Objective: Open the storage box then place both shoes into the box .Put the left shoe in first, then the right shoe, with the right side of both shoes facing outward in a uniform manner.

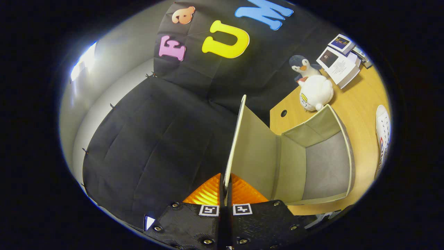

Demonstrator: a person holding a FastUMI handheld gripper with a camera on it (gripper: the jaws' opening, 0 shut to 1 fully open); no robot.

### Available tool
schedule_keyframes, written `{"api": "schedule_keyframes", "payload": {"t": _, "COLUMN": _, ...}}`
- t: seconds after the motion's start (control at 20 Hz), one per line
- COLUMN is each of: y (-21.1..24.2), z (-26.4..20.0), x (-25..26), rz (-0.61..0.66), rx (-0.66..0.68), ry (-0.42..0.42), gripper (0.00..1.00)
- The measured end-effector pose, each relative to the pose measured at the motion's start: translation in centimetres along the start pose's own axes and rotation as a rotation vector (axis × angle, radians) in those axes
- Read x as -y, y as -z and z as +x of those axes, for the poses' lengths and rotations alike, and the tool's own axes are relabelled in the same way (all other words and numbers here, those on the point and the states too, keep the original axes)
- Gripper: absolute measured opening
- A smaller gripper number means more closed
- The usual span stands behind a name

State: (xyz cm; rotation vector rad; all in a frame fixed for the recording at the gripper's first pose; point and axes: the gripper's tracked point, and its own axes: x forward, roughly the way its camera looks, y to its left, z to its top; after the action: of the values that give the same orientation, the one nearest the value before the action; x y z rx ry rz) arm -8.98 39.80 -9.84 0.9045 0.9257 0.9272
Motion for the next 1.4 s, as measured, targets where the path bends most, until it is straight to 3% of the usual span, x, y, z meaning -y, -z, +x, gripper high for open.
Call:
{"api": "schedule_keyframes", "payload": {"t": 0.4, "y": 2.5, "z": 3.8, "x": -1.5, "rz": -0.058, "rx": -0.044, "ry": 0.008, "gripper": 0.00}}
{"api": "schedule_keyframes", "payload": {"t": 0.55, "y": 2.9, "z": 4.6, "x": -2.5, "rz": -0.135, "rx": -0.058, "ry": 0.007, "gripper": 0.14}}
{"api": "schedule_keyframes", "payload": {"t": 0.6, "y": 3.1, "z": 4.8, "x": -2.9, "rz": -0.165, "rx": -0.061, "ry": 0.002, "gripper": 0.14}}
{"api": "schedule_keyframes", "payload": {"t": 0.8, "y": 2.9, "z": 4.6, "x": -3.4, "rz": -0.276, "rx": -0.059, "ry": 0.020, "gripper": 0.98}}
{"api": "schedule_keyframes", "payload": {"t": 1.4, "y": -3.1, "z": -0.8, "x": 0.9, "rz": -0.443, "rx": 0.059, "ry": 0.201, "gripper": 0.97}}
